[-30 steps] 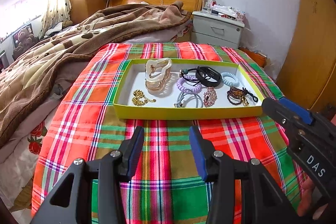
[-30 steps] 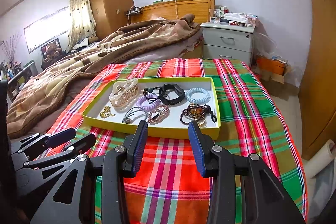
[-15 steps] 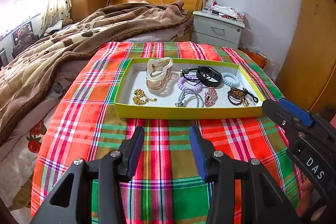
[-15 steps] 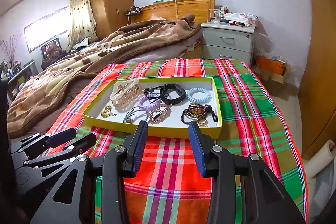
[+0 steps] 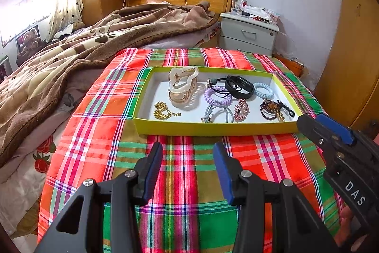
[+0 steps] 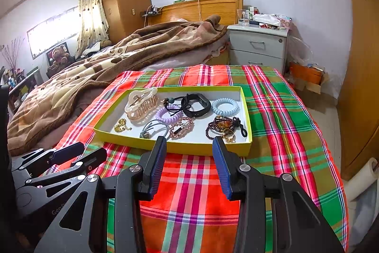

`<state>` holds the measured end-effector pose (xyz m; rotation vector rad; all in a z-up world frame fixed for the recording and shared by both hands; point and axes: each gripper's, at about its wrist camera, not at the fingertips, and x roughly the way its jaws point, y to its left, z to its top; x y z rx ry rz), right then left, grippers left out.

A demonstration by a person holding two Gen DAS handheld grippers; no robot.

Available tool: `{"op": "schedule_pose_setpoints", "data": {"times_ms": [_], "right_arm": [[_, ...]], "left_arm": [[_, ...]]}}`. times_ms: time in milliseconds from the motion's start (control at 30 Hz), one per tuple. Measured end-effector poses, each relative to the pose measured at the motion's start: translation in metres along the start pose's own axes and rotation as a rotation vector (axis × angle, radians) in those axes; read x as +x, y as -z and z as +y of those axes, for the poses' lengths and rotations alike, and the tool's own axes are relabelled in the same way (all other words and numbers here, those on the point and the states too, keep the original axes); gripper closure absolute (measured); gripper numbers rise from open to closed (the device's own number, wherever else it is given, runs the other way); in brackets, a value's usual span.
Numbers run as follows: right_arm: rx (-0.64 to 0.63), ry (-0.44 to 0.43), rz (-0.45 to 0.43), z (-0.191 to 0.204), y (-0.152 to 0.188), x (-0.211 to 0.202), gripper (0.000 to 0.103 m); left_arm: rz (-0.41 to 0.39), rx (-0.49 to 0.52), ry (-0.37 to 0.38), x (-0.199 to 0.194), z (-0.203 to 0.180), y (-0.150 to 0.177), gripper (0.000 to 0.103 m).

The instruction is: Organize jewelry

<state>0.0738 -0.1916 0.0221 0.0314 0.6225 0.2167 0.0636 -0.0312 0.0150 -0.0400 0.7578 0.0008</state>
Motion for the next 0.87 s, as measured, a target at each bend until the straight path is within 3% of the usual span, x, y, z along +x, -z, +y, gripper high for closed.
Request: {"op": "schedule_pose_setpoints", "data": {"times_ms": [867], "right_arm": [[0.011, -0.004, 0.001, -0.0026, -0.0005, 0.0026, 0.062]], "left_arm": [[0.009, -0.022, -0.015, 0.0036, 0.0059, 0.0001, 0.057]]}}
